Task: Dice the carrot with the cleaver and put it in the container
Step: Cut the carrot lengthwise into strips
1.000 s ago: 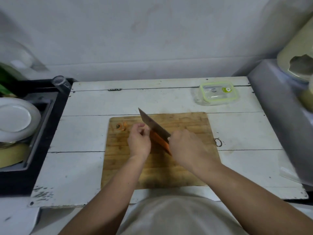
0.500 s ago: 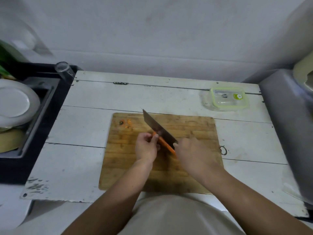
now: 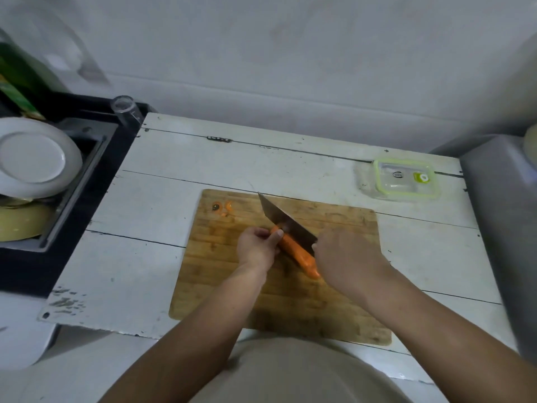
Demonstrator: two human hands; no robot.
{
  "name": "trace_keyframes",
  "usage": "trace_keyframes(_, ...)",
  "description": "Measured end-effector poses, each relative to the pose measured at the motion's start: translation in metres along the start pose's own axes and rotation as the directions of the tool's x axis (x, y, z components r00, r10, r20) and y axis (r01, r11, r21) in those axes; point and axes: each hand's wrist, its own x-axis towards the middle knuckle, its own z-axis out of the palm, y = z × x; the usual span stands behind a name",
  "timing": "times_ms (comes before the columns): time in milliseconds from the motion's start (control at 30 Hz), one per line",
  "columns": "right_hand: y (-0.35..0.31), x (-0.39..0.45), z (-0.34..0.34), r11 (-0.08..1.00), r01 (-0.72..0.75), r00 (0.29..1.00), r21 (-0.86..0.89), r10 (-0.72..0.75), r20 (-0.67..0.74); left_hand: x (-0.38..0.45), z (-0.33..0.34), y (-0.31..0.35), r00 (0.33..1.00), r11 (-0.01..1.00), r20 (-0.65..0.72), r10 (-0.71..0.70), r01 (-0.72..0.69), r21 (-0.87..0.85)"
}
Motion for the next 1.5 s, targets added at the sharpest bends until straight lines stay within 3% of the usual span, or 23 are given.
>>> trace_keyframes(267,-0.007,0.008,0.013,0.985,-0.073,0.997,0.155,0.073,0.011,0.008,-0.001,0.001,1.0,0.999,0.01,-0.028,0.028,0.017)
trace_keyframes(400,0.002,-0.003,0.03,0.981,-0.072,0.997,0.18,0.075,-0.014,0.007,0.0,-0.003,1.0,0.996,0.002,0.019,-0.019,0.085)
trace_keyframes(533,0.012,-0.021,0.047,0.997,-0.014,1.0,0.072,0.013,0.014,0.001,0.007,-0.005,0.997,0.973,0.034,0.072,-0.078,0.217)
trace_keyframes(700,0.024,-0.033,0.048,0.984,-0.05,0.998,0.171,0.045,0.037,-0.007,0.015,-0.01,0.986,0.928,0.045,0.158,-0.164,0.335)
trace_keyframes(933,0.024,-0.034,0.073,0.955,-0.127,0.992,0.268,0.13,0.006,-0.012,0.018,-0.015,0.977,0.964,0.112,0.179,-0.197,0.18)
trace_keyframes(1033,0.022,-0.035,0.079,0.962,-0.115,0.993,0.247,0.119,0.0,-0.008,0.017,-0.017,0.966,0.951,0.136,0.22,-0.244,0.19)
trace_keyframes(1133,0.025,-0.039,0.081,0.93,-0.113,0.991,0.35,0.131,-0.028,-0.006,0.017,-0.014,0.964,0.943,0.145,0.224,-0.252,0.219)
trace_keyframes(1367,0.023,-0.038,0.08,0.981,-0.042,0.992,0.189,0.019,0.122,-0.004,0.017,-0.009,0.962,0.934,0.156,0.222,-0.256,0.25)
trace_keyframes(1500,0.027,-0.025,0.086,0.975,-0.115,0.987,0.189,0.091,0.132,-0.001,0.03,-0.004,0.963,0.938,0.149,0.227,-0.257,0.233)
